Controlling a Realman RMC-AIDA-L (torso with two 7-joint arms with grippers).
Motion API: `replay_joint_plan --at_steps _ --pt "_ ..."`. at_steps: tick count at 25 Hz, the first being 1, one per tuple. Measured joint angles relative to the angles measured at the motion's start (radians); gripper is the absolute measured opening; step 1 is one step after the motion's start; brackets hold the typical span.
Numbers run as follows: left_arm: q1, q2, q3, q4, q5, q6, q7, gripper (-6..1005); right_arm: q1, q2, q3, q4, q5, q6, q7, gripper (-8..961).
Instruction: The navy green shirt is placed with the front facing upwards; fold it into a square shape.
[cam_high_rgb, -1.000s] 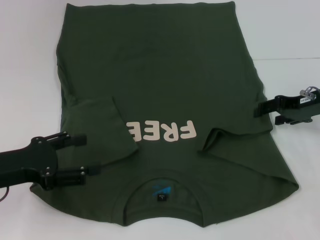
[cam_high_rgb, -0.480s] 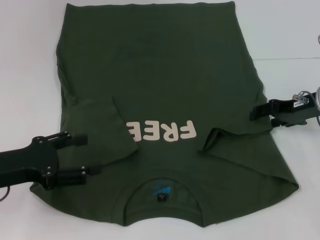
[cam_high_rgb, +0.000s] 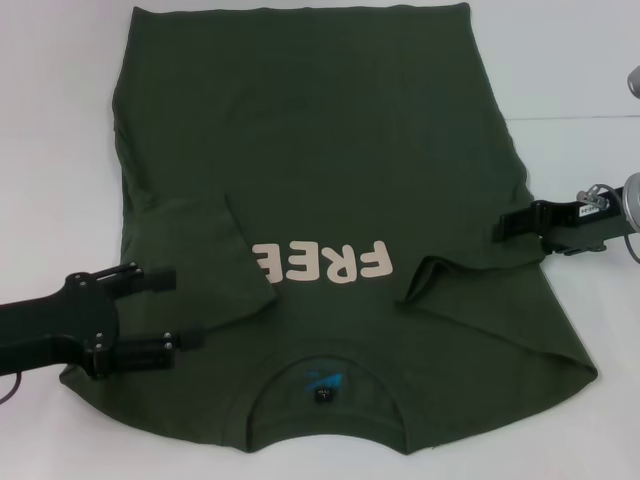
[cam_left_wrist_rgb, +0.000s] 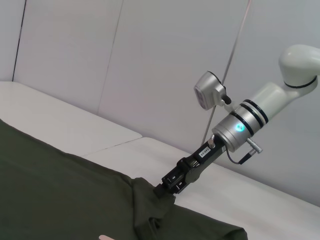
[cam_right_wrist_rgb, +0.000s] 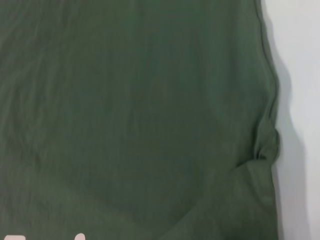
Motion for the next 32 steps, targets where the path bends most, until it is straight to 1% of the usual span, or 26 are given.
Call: replay_joint_plan --at_steps 8,13,19,21,27,32 --pt "0.000 0.001 0.000 -0.001 0.001 0.000 0.001 916 0.002 0.002 0.000 -0.003 0.003 0.001 0.005 743" --pt "0.002 0.002 0.000 -0.002 -0.001 -0.002 0.002 916 0.004 -0.003 -0.011 -0.005 -0.004 -0.005 0.003 738" --pt "0.003 0.002 0.000 -0.001 -0.003 -0.009 0.002 916 0.005 -0.001 -0.073 -0.010 -0.007 0.002 0.001 462" --pt "0.003 0.002 0.000 -0.001 -0.003 -0.012 0.002 916 0.007 -0.001 -0.075 -0.012 -0.008 0.001 0.001 366" --pt "0.000 0.002 0.000 -0.001 -0.004 -0.014 0.002 916 0.014 -0.005 -0.076 -0.013 -0.008 -0.002 -0.007 128" --pt "0.000 0.002 -0.002 -0.001 -0.004 -0.016 0.001 916 0.016 -0.006 -0.074 -0.013 -0.003 0.002 -0.012 88"
